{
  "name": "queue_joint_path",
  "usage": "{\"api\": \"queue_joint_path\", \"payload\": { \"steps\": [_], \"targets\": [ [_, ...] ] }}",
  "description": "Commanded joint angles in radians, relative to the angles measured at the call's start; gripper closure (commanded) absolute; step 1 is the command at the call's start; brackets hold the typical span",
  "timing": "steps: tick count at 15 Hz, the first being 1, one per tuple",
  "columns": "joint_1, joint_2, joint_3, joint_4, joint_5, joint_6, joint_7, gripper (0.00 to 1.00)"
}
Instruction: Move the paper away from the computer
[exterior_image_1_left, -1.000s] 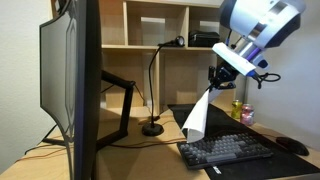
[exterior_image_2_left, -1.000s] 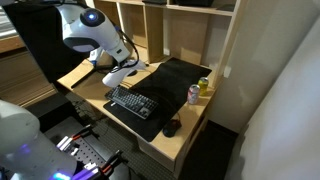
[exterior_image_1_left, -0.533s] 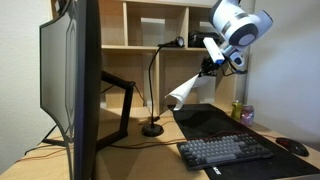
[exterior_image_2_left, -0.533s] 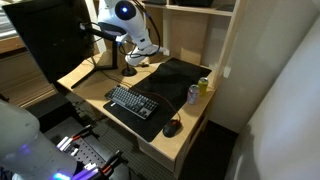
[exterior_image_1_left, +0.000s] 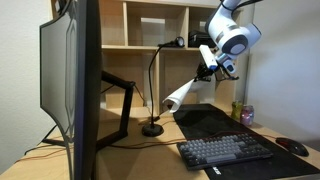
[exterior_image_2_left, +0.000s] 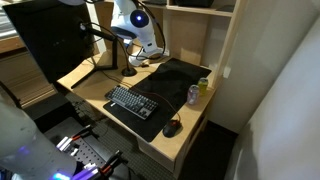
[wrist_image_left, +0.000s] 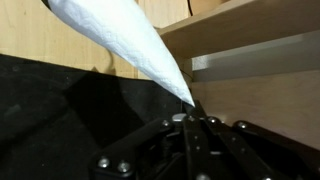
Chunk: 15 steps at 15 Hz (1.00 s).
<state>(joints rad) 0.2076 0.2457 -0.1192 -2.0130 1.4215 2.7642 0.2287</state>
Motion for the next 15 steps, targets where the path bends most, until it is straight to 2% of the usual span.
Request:
{"api": "queue_joint_path", "payload": {
  "steps": [1,4,8,12,15],
  "targets": [
    [0.007,0.054,-0.003,-0.058,0.051,0.14,-0.113,1.0],
    [-0.004,0.148,0.007,-0.062,0.172,0.24,-0.244,1.0],
    [-0.001,0.254,-0.008,-0.012,0.324,0.297,-0.37,1.0],
    [0.019,0.329,-0.016,0.02,0.352,0.342,-0.437,1.0],
    [0.005,0.369,-0.005,-0.013,0.308,0.306,-0.395,1.0]
  ]
}}
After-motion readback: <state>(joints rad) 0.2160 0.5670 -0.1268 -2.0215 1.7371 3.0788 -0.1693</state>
